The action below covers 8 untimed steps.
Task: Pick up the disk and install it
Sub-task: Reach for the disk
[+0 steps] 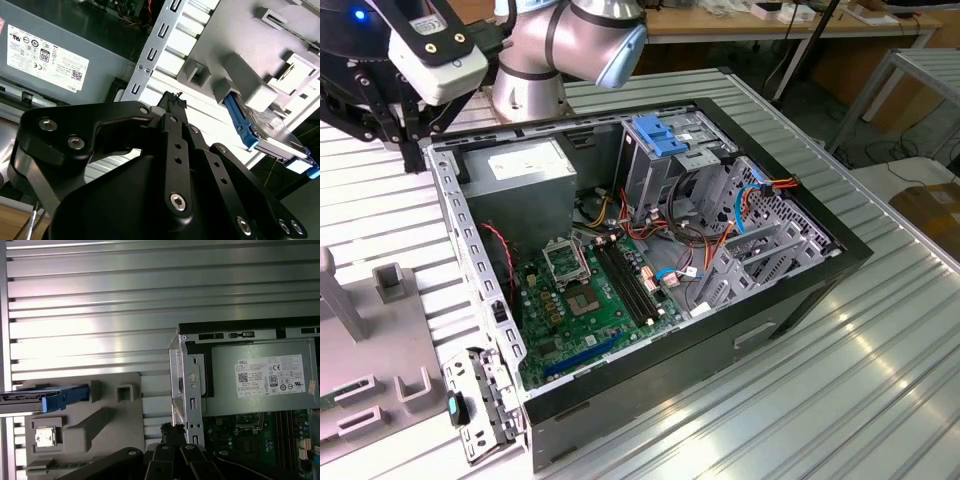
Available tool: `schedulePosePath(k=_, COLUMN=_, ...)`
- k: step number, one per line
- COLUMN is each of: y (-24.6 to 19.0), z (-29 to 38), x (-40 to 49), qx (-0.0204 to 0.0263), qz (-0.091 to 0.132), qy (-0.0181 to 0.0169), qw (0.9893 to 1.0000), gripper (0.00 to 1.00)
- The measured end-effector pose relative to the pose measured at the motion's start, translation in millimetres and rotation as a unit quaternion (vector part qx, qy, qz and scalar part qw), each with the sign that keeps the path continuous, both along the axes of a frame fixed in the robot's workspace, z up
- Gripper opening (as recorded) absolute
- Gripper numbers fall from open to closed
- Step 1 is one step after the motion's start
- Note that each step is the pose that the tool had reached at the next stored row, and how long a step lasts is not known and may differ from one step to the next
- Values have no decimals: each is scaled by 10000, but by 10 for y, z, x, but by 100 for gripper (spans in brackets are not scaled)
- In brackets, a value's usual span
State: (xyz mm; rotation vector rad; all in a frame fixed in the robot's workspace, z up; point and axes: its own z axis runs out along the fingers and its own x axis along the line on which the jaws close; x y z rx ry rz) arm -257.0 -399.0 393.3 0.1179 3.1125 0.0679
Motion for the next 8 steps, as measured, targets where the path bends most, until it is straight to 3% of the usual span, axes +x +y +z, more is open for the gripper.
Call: schedulePosePath(k=8, y=0, z=0, x=-185, qx=0, qz=0, qy=0, qw=10000, gripper=11)
